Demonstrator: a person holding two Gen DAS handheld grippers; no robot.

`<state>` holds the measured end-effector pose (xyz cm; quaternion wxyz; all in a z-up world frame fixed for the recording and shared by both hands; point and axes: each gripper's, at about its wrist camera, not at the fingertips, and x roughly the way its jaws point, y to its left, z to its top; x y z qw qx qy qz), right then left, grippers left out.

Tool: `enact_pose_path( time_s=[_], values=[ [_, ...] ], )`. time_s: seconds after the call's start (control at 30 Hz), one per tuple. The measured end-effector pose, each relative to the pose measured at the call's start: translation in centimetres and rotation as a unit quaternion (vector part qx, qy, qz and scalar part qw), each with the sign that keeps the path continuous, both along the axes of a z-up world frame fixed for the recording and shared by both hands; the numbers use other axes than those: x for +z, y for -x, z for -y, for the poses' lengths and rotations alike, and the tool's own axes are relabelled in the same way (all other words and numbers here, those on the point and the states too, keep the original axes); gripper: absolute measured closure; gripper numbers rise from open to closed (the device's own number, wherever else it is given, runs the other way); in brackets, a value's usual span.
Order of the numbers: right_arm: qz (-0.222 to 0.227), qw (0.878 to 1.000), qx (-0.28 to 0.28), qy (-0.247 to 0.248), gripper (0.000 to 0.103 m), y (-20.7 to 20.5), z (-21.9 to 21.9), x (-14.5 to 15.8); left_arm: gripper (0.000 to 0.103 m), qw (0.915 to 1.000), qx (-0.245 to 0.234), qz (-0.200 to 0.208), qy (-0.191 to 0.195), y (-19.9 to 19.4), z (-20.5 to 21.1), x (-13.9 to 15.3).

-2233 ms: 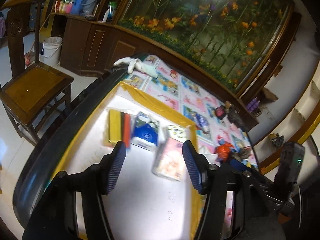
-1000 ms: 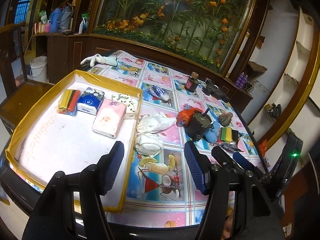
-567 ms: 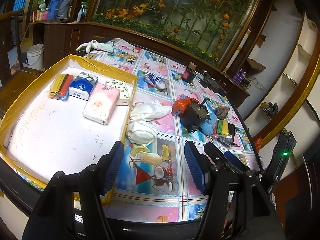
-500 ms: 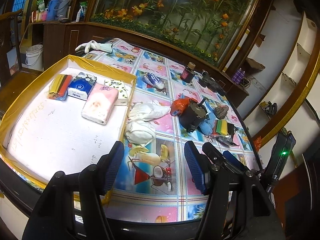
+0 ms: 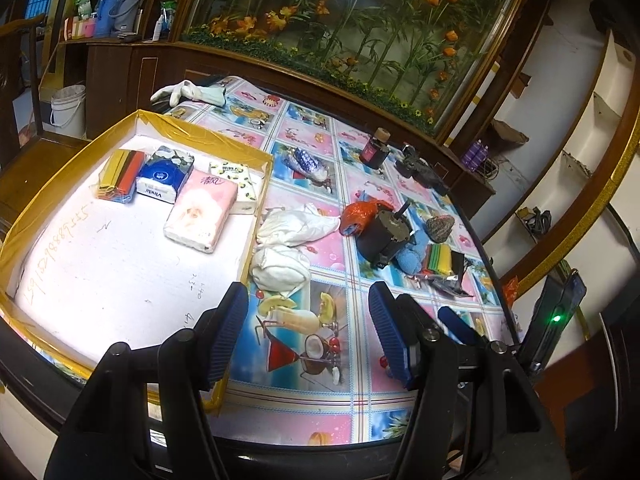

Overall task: Organize soft objects
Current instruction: 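Withdraw both tools from the tray toward the white cloths, then grasp the long white cloth with the left gripper while the right grasps the crumpled white cloth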

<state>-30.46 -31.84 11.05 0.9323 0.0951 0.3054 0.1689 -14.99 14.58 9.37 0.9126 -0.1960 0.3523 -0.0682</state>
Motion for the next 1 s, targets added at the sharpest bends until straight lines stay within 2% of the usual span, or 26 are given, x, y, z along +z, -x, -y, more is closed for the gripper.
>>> enact_pose_path(
  time_s=[0.07,0.2,0.3,0.4,0.83,1.0],
  values=[
    [0.003,1.0,0.001,0.002,0.011,0.1,-0.1,0.0,0.042,1.0,-0.004,0.007,-0.001,0.5,0.3,0.0],
    [0.01,1.0,0.004,0.001,0.011,0.5,-0.1,-0.1,0.042,0.9998,-0.017,-0.011,0.0,0.5,0.6,-1.0],
    [0.009,1.0,0.004,0.011,0.01,0.4,-0.4,-0.1,0.042,0.9997,-0.011,-0.018,0.011,0.0,0.1,-1.1],
    [0.013,1.0,0.006,0.015,0.01,0.6,-0.6,-0.1,0.042,0.9999,-0.008,-0.009,0.01,0.3,0.1,-1.0],
    [0.017,1.0,0.009,0.018,0.01,1.1,-0.7,-0.2,0.042,0.9996,-0.011,-0.024,0.014,0.1,0.3,-1.4],
    [0.029,1.0,0.008,0.005,0.01,1.4,0.1,0.4,0.041,1.0,-0.002,-0.005,0.002,-0.1,-0.8,-0.4]
  ],
)
